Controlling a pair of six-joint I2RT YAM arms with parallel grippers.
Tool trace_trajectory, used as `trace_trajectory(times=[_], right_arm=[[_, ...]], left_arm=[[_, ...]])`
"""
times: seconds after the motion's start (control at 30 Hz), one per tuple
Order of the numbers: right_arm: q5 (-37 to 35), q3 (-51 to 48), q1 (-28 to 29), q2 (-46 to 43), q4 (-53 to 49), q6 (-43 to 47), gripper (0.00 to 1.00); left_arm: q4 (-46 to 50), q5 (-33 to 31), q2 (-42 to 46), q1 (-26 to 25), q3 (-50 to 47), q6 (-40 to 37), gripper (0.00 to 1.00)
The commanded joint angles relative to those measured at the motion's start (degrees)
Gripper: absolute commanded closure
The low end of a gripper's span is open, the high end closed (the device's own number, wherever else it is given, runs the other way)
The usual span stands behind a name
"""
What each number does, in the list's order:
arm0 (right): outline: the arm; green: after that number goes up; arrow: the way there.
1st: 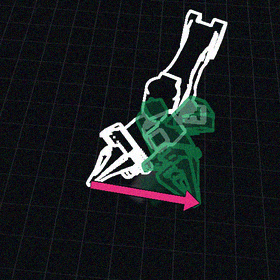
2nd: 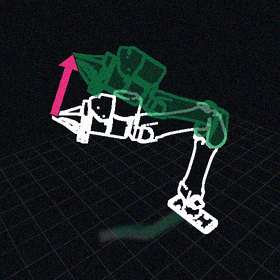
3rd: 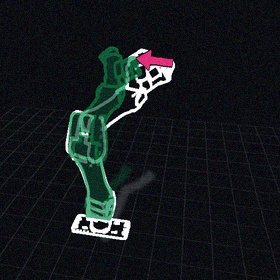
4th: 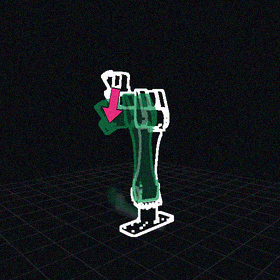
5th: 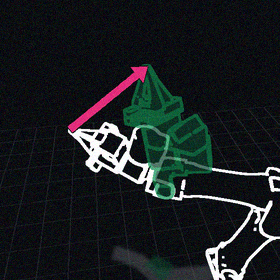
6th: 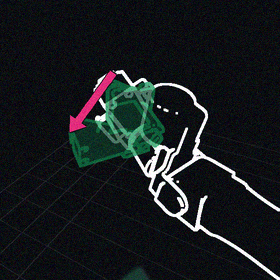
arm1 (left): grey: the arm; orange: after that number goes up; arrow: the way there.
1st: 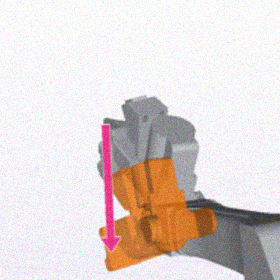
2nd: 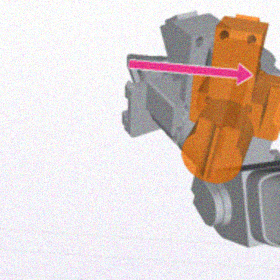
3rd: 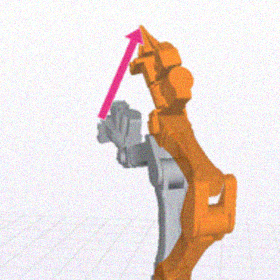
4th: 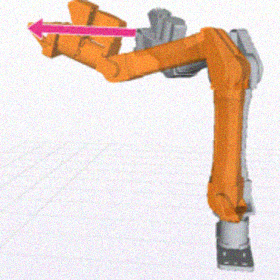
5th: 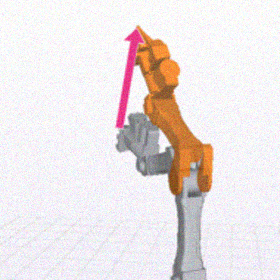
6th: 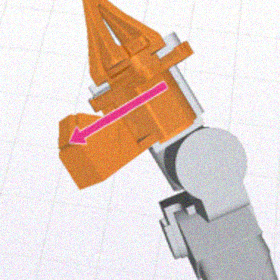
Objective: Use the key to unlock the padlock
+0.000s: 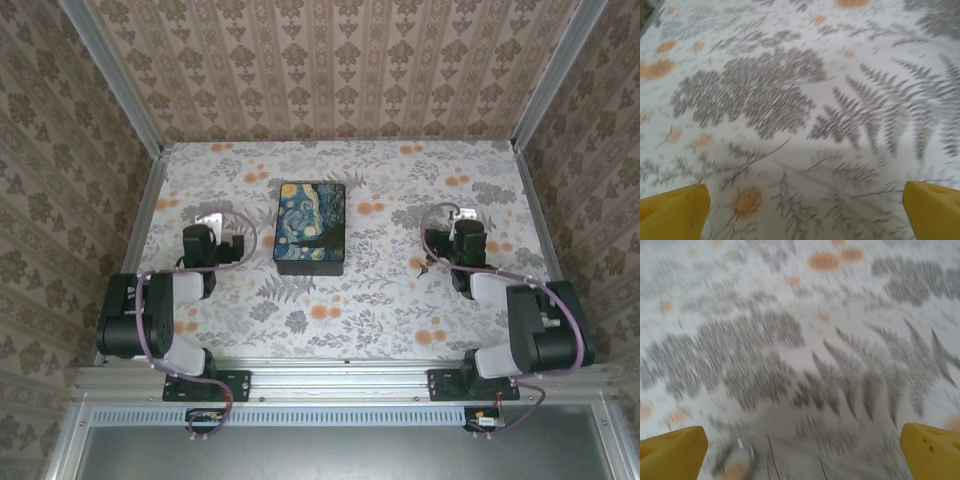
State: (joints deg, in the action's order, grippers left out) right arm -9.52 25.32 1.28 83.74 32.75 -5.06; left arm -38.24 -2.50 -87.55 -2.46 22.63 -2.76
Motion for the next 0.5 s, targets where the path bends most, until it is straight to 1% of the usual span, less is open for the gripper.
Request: trace_trajectory(times=[0.0, 0.03, 0.07, 0.1, 0.13, 0.17, 0.23, 0.27, 0.3, 0.33, 0.37, 0.47], right_arm=[[5.1, -2.9, -0.2, 3.9, 18.0, 3.1, 0.00], [4.0, -2.4, -0.4, 3.8, 16.6, 2.2, 0.00], [4.0, -2.4, -0.5, 4.5, 17.9, 2.3, 0.00], [4.5, -2.2, -0.5, 3.8, 16.3, 2.4, 0.00], [4.6, -2.3, -0.5, 4.1, 16.9, 2.4, 0.00], [4.5, -2.3, -0.5, 4.2, 17.2, 2.4, 0.00], [4.5, -2.3, -0.5, 4.2, 17.0, 2.5, 0.00], [4.4, -2.1, -0.4, 4.0, 16.5, 2.4, 0.00], [4.4, -2.2, -0.4, 4.1, 16.6, 2.4, 0.00], [4.3, -2.2, -0.4, 4.1, 16.6, 2.4, 0.00], [4.3, -2.2, -0.4, 4.1, 16.6, 2.4, 0.00], [4.3, -2.1, -0.4, 4.1, 16.6, 2.4, 0.00]], left_arm=[[-14.3, -1.4, -0.4, 1.1, -1.5, 0.6, 0.00], [-14.0, -2.6, -1.3, 0.3, -0.3, -0.9, 0.00], [-11.8, -3.6, -0.4, -0.3, -0.2, -0.6, 0.00], [-14.8, -7.4, -0.7, -1.5, -1.4, -0.8, 0.00], [-18.4, -12.4, -1.3, -3.4, -2.7, -1.6, 0.00], [-20.8, -13.3, -1.7, -3.9, -3.4, -2.1, 0.00], [-19.1, -13.4, -1.2, -4.1, -3.1, -1.9, 0.00], [-19.2, -13.0, -1.5, -3.8, -2.8, -1.8, 0.00], [-17.0, -10.8, -1.5, -3.0, -1.5, -2.0, 0.00], [-12.7, -5.6, -0.8, -1.1, -0.2, -1.1, 0.00], [-11.7, -2.0, -0.8, -0.6, 0.2, -1.6, 0.00], [-14.1, -2.3, -0.7, -1.0, -1.1, -2.2, 0.00]])
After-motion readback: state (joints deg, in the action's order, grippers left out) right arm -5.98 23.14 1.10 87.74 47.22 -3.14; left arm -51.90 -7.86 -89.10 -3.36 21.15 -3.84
